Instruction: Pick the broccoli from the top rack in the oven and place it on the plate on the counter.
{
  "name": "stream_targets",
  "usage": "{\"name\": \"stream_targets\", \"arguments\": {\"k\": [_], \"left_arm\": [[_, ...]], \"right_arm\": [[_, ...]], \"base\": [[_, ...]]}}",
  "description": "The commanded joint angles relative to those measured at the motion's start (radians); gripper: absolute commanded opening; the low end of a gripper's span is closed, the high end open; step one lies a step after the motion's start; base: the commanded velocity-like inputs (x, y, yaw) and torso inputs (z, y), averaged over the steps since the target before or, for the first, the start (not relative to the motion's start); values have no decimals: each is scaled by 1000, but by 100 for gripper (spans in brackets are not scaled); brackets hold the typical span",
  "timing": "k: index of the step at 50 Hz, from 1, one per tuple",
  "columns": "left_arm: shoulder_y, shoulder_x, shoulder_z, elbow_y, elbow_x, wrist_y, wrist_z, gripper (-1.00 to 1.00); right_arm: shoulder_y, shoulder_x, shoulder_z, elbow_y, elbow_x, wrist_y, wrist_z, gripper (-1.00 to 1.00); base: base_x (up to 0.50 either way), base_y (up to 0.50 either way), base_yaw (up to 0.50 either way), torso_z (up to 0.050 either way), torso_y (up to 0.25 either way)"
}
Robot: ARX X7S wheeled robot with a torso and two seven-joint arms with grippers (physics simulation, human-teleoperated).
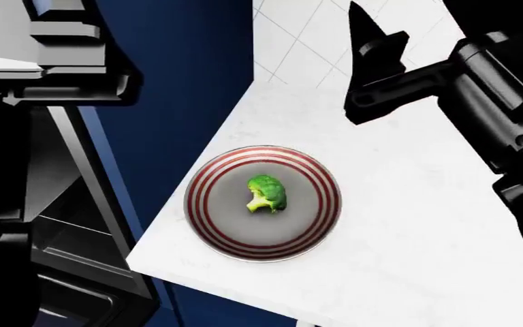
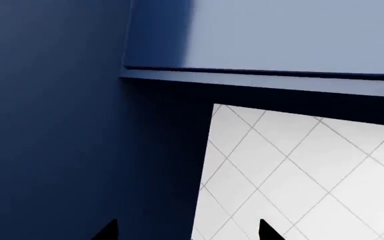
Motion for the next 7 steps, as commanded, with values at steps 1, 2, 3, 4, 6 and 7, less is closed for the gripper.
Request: {"name": "stream_targets", "arguments": {"k": [1,2,3,4,6,7], "left_arm": [[-5,-26,-16,7,-18,2,-6,100],[-7,-28,-17,7,-20,2,-8,100],[-6,-31,-19,9,-23,2,-10,100],[-10,-35,-21,13,-31,-1,-15,100],[-11,-41,-26,18,-40,-1,-23,100],[-13,-43,-27,19,-43,-2,-25,100]], "right_arm": [[-97,107,102,-150,44,-56,109,100],[-104,112,106,-154,35,-58,107,100],[-115,116,116,-156,42,-67,109,100],[-115,125,119,-175,26,-64,102,100],[-123,131,129,-201,7,-70,89,100],[-130,132,133,-209,2,-74,85,100]], "base": [[0,0,0,0,0],[0,0,0,0,0],[0,0,0,0,0],[0,0,0,0,0],[0,0,0,0,0],[0,0,0,0,0]]}}
